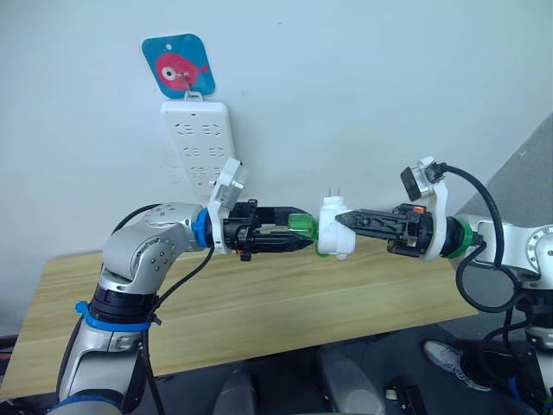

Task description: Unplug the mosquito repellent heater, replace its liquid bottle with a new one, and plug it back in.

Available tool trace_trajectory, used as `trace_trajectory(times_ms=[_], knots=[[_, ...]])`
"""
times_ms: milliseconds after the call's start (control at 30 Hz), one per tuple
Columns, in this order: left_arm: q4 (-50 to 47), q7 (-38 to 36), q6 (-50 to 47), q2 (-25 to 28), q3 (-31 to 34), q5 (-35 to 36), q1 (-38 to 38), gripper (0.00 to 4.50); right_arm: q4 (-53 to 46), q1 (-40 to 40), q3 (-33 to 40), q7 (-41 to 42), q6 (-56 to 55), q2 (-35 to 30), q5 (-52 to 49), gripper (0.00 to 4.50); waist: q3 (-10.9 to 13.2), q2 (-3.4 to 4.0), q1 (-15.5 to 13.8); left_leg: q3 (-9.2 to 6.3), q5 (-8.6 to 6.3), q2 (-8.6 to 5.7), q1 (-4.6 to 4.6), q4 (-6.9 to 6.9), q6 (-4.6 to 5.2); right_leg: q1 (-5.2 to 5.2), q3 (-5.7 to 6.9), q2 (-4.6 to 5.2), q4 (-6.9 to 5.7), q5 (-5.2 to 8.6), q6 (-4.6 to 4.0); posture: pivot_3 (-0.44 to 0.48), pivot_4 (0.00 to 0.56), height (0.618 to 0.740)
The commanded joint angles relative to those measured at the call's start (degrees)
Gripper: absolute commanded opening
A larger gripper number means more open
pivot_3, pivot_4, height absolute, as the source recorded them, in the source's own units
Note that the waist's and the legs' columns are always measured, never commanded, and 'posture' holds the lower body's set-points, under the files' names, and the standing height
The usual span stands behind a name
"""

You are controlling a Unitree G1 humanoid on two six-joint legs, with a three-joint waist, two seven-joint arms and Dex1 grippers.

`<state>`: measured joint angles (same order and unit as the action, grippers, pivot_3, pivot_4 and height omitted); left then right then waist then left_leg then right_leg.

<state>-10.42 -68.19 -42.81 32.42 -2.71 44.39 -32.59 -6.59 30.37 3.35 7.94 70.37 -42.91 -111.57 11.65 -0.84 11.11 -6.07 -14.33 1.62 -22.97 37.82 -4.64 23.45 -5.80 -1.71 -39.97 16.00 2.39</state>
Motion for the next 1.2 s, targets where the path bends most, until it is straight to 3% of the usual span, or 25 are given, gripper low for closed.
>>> trace_trajectory(times_ms=[33,233,900,1067,1200], knots=[[-1.2,0.5,1.5,1.2,-1.1,-2.5,-1.2,2.30,-2.0,1.4,0.0,0.4,0.3,-0.4,-1.4,2.93,0.0,0.00,0.0,0.00,0.00,0.00,0.00,0.00,0.00,0.00,0.00,0.00,0.00,0.00,0.00,-0.215,0.111,0.736],[-0.7,0.0,3.8,2.3,-2.8,-5.2,-1.6,2.30,-2.6,1.3,-0.3,-0.1,0.1,-0.3,-1.4,2.93,0.0,0.00,0.0,0.00,0.00,0.00,0.00,0.00,0.00,0.00,0.00,0.00,0.00,-0.01,-0.01,-0.215,0.111,0.736],[0.4,0.8,1.5,1.5,-1.2,-3.3,-2.4,2.30,-3.6,1.6,-0.1,0.7,-0.3,-0.1,-1.4,2.93,0.0,0.00,0.0,0.00,0.00,0.00,0.00,0.00,0.00,0.00,0.00,0.00,0.00,0.01,0.01,-0.214,0.112,0.736],[0.6,1.7,1.5,0.6,-0.7,-3.2,-2.3,2.30,-3.4,1.8,-0.1,0.7,-0.2,-0.7,-1.4,4.47,0.0,0.00,0.0,0.00,0.00,0.00,0.00,0.00,0.00,0.00,0.00,0.00,0.00,0.01,0.01,-0.213,0.111,0.736],[0.5,2.0,1.2,0.6,-0.5,-3.0,-2.2,2.30,-3.4,1.6,0.0,0.5,-0.2,-1.3,-1.4,4.50,0.0,0.00,0.0,-0.01,0.00,0.00,-0.01,0.00,0.00,0.00,0.00,0.00,0.00,0.01,0.01,-0.212,0.108,0.736]])
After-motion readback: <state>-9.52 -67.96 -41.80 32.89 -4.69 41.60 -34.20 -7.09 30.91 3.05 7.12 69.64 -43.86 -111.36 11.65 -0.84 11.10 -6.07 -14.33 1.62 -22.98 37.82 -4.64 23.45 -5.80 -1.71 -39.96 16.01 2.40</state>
